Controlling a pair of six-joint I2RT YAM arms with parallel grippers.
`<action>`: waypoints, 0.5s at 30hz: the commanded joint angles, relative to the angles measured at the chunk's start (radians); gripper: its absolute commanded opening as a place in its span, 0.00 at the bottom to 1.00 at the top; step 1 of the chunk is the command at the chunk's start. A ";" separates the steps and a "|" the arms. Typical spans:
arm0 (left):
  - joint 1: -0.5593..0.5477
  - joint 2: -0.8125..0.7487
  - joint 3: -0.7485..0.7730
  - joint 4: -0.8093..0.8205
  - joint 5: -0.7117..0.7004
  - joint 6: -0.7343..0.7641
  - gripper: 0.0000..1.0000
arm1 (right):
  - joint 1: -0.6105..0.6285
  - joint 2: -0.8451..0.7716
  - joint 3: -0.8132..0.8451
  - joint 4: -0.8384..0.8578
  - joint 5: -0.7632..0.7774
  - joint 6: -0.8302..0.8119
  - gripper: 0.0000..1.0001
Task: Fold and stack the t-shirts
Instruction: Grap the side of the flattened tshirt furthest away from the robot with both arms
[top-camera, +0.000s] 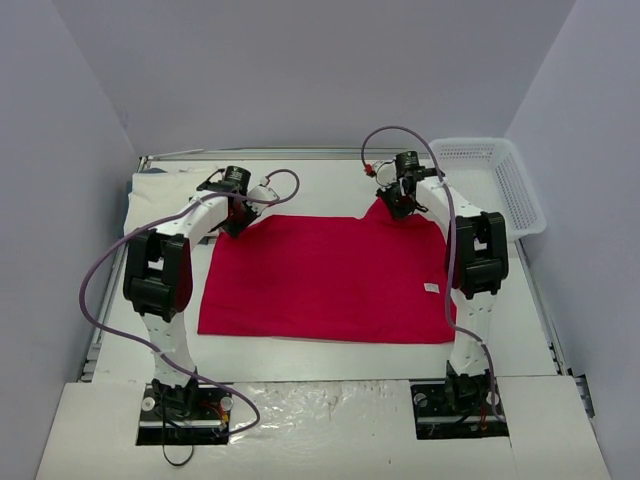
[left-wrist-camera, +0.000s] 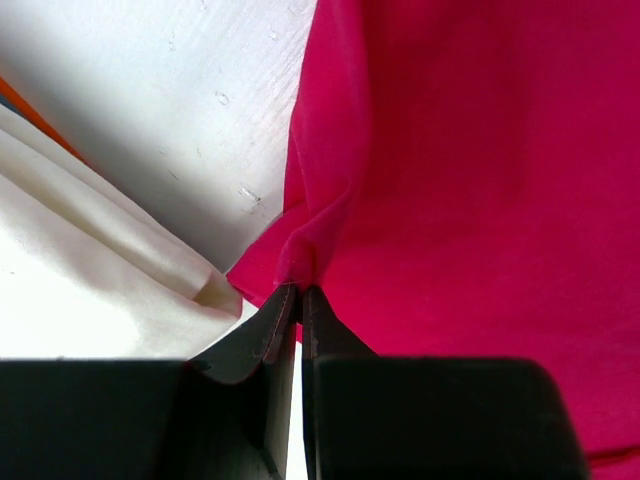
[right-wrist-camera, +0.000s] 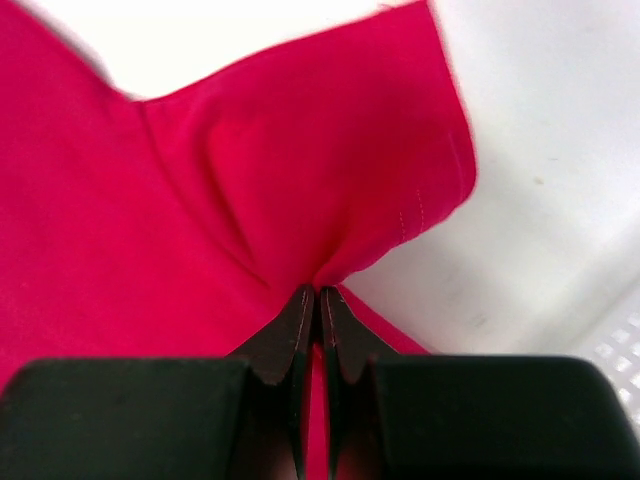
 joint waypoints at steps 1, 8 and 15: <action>-0.008 -0.073 0.006 -0.001 -0.009 -0.012 0.02 | 0.039 -0.080 -0.060 0.001 0.003 -0.037 0.00; -0.008 -0.076 -0.007 0.008 -0.013 -0.010 0.02 | 0.126 -0.175 -0.240 0.048 0.049 -0.112 0.00; -0.010 -0.078 0.001 0.007 -0.014 -0.019 0.02 | 0.218 -0.244 -0.383 0.134 0.178 -0.128 0.00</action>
